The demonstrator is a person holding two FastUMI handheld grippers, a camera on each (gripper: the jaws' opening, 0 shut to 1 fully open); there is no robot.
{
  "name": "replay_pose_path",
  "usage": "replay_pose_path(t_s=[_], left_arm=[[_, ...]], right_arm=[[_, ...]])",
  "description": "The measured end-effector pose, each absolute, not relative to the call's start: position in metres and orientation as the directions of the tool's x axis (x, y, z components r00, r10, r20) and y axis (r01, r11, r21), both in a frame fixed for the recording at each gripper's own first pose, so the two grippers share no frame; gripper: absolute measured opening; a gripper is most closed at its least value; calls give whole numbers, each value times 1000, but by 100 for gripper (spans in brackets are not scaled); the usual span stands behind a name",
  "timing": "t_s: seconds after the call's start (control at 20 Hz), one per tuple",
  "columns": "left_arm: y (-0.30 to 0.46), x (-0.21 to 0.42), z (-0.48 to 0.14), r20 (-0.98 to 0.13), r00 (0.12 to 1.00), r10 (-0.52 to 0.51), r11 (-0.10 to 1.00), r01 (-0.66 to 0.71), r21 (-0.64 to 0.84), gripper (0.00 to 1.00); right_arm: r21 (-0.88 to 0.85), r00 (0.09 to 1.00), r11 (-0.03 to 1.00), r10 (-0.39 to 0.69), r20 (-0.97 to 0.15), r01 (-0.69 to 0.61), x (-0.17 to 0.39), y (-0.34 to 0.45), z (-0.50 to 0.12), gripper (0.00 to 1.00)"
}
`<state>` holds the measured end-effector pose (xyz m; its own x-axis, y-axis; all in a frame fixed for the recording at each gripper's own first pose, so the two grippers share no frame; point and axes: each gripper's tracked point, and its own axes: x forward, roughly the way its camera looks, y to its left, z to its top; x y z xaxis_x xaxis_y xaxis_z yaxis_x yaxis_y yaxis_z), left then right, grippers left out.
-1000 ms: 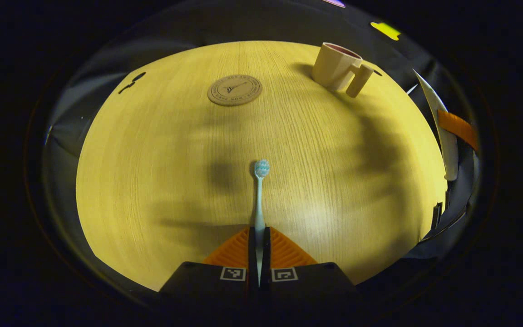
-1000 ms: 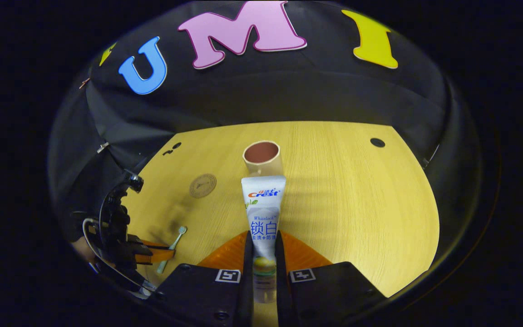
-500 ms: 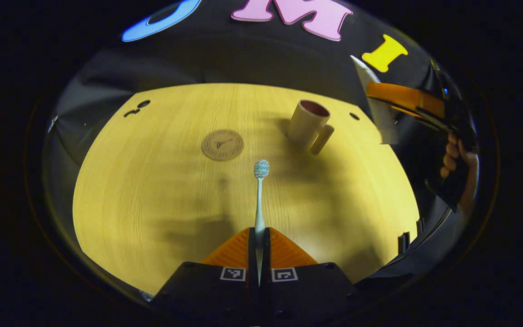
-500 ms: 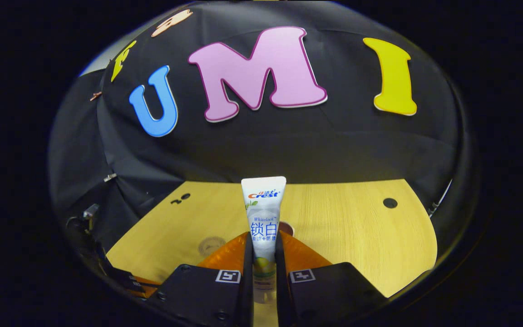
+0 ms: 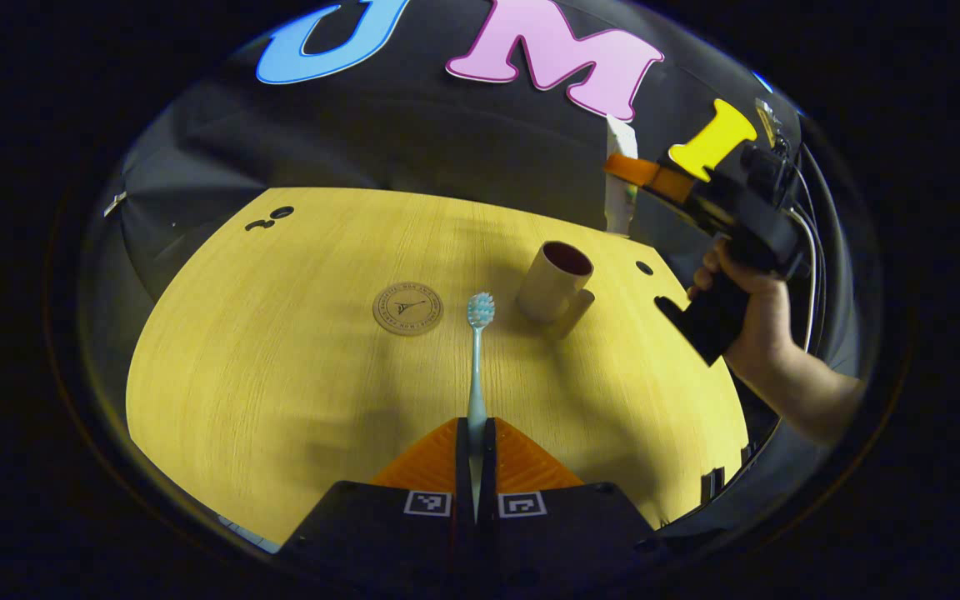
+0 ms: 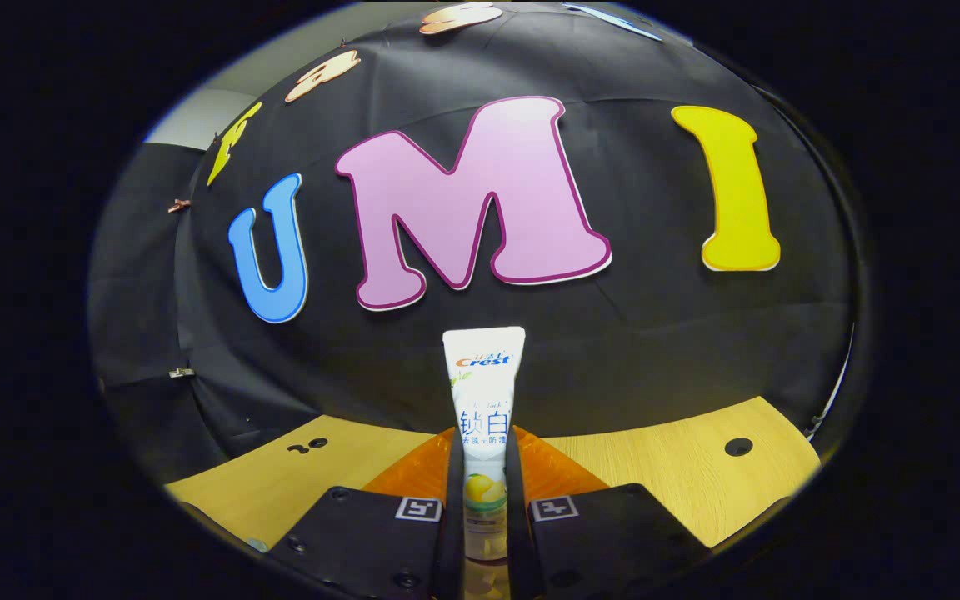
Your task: Put the toothbrush and toothpaste on the desktop into the cup, then pick up the cup and place it on the coaster on the desktop.
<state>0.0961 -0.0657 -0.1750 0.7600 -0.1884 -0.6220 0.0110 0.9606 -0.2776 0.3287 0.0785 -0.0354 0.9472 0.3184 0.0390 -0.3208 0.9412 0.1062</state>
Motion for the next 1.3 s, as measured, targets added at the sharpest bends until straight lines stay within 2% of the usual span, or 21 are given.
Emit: replay_pose_path(t_s=[0.2,0.55,0.6,0.65,0.75,0.8,0.85,0.9,0.95,1.0,1.05,1.1,1.15,1.3], left_arm=[[-68,116,-166,-563,808,-174,944,-27,-329,6],[-80,137,-154,-484,859,-166,942,-6,-334,6],[-82,140,-152,-471,865,-172,940,2,-341,6],[-84,142,-150,-460,871,-175,939,8,-343,6],[-88,148,-149,-450,874,-183,939,20,-343,6],[-89,151,-149,-446,876,-186,940,27,-339,6],[-92,154,-148,-439,879,-189,942,36,-334,6],[-95,157,-142,-427,883,-196,942,49,-331,6],[-101,160,-135,-406,890,-207,942,69,-328,6],[-106,165,-126,-381,899,-217,943,92,-320,6],[-114,174,-114,-350,908,-230,943,118,-312,6],[-122,184,-103,-315,916,-248,940,149,-306,6],[-131,196,-90,-284,922,-264,937,175,-303,6],[-154,238,-50,-156,939,-307,920,250,-302,6]], right_arm=[[87,944,940,328,37,-330,353,86,-66,24],[35,935,936,347,78,-350,353,94,-97,24],[31,935,936,347,71,-350,352,94,-103,30],[32,935,935,350,61,-353,352,94,-111,24],[37,930,930,364,51,-366,350,96,-120,28],[33,932,932,359,54,-361,350,93,-122,35],[38,929,929,366,60,-369,346,91,-121,35],[38,934,933,355,50,-357,347,88,-124,48],[47,936,935,350,37,-352,346,82,-128,49],[62,938,936,345,22,-346,342,75,-130,58],[76,942,939,335,12,-335,338,66,-130,68],[81,950,947,311,9,-311,334,54,-129,87],[81,958,954,288,9,-288,327,39,-124,98],[96,979,976,201,-29,-198,311,-9,-127,98]])
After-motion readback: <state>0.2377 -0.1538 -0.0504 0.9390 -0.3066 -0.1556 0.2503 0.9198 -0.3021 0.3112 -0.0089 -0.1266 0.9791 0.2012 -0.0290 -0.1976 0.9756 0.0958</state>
